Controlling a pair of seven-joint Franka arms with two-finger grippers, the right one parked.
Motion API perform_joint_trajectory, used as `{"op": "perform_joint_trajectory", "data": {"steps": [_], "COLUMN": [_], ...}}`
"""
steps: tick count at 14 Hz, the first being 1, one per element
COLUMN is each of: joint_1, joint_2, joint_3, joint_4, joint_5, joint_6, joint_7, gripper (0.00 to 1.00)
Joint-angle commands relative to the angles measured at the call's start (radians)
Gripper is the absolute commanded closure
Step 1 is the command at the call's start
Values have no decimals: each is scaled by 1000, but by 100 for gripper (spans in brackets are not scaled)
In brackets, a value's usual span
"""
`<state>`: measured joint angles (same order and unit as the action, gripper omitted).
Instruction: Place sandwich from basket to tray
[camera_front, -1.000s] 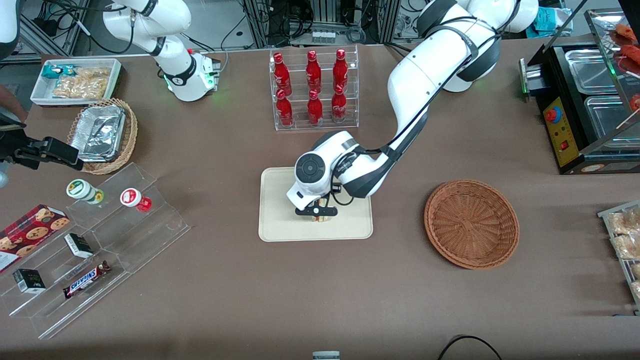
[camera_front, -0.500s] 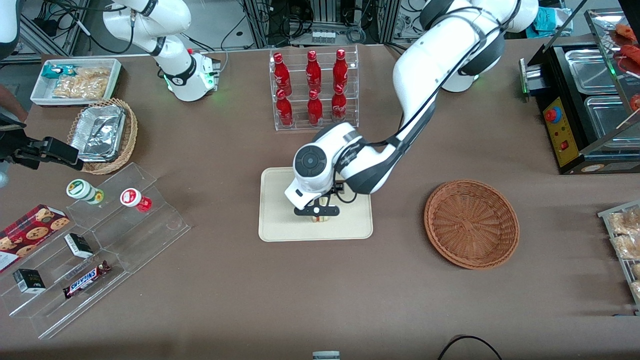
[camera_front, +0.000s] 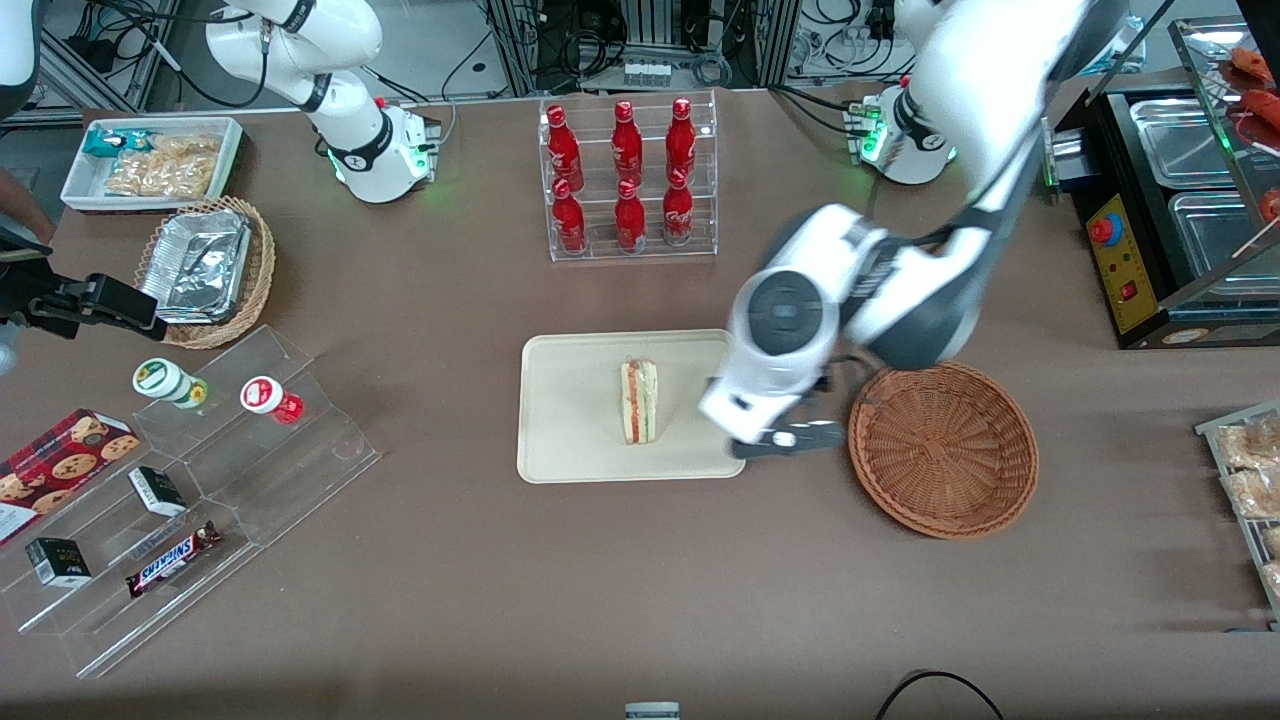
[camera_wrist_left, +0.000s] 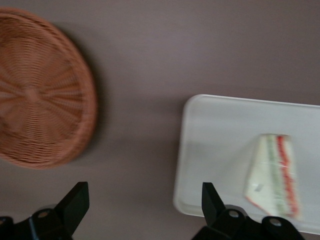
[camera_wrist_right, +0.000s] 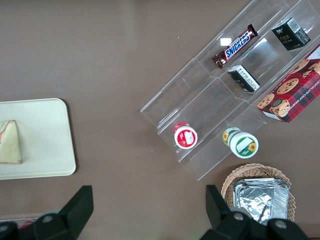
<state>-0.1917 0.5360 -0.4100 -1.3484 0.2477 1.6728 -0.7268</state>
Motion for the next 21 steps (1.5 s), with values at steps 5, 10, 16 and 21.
{"op": "perform_joint_trajectory", "data": {"steps": [5, 10, 16, 21], "joint_1": [176, 254, 369, 469], "joint_2": [-355, -415, -416, -416], "joint_3": [-6, -3, -3, -3], "joint_4": [-249, -145, -81, -80], "joint_5": [1, -77, -114, -196], "joint_6": [-132, -241, -311, -329], "joint_7": [90, 235, 427, 529], "gripper": [0, 1, 1, 0]}}
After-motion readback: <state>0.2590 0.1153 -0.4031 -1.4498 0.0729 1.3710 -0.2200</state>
